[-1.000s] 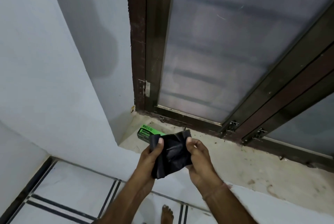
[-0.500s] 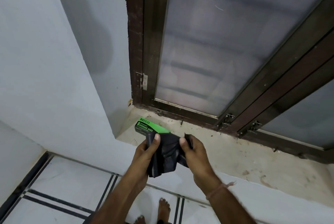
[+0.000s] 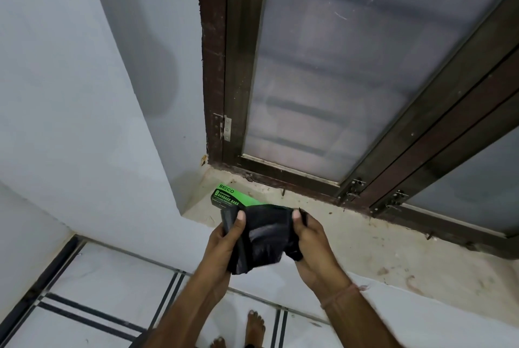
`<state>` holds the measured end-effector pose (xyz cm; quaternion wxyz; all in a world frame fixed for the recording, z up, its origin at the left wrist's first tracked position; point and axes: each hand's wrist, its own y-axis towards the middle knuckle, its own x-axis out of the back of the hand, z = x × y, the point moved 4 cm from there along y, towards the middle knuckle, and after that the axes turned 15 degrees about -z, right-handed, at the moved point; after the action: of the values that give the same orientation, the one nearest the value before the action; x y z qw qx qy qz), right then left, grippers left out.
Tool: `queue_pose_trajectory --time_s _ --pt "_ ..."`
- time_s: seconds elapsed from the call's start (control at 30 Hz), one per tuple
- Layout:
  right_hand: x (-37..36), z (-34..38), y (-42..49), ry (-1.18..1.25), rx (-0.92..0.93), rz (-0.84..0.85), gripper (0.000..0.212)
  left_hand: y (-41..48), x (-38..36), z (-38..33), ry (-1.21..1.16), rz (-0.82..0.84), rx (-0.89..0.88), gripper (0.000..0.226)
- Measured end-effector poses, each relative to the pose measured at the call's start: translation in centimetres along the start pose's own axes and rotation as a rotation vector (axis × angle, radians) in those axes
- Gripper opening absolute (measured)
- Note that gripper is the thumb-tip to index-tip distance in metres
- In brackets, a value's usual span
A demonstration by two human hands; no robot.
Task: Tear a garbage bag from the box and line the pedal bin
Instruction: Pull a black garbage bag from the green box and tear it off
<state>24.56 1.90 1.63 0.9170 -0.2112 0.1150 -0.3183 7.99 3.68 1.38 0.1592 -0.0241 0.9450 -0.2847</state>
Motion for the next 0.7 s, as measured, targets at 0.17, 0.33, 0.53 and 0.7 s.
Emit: queue_pose_trajectory --time_s 0.17,0.33,0.53,0.7 --pt "-0.8 0.5 -1.5 -0.273 0.19 0.215 0.032 -0.7 -0.5 0.0 0.048 0.038 -0.011 0.038" --pt "0.1 -0.4 -0.1 -0.175 0.061 0.011 0.023 -0.6 -0.3 0.1 0.007 0.019 0.027 0.042" --pt "-0.4 0.6 -1.6 -0.283 0.174 0.209 0.038 -0.7 -0.4 0.3 -0.018 0.008 0.062 0.042" --pt "0.4 -0.2 -0.7 -0.157 0.033 0.037 0.036 -0.8 -0.3 0.4 -0.032 -0.009 0.076 0.045"
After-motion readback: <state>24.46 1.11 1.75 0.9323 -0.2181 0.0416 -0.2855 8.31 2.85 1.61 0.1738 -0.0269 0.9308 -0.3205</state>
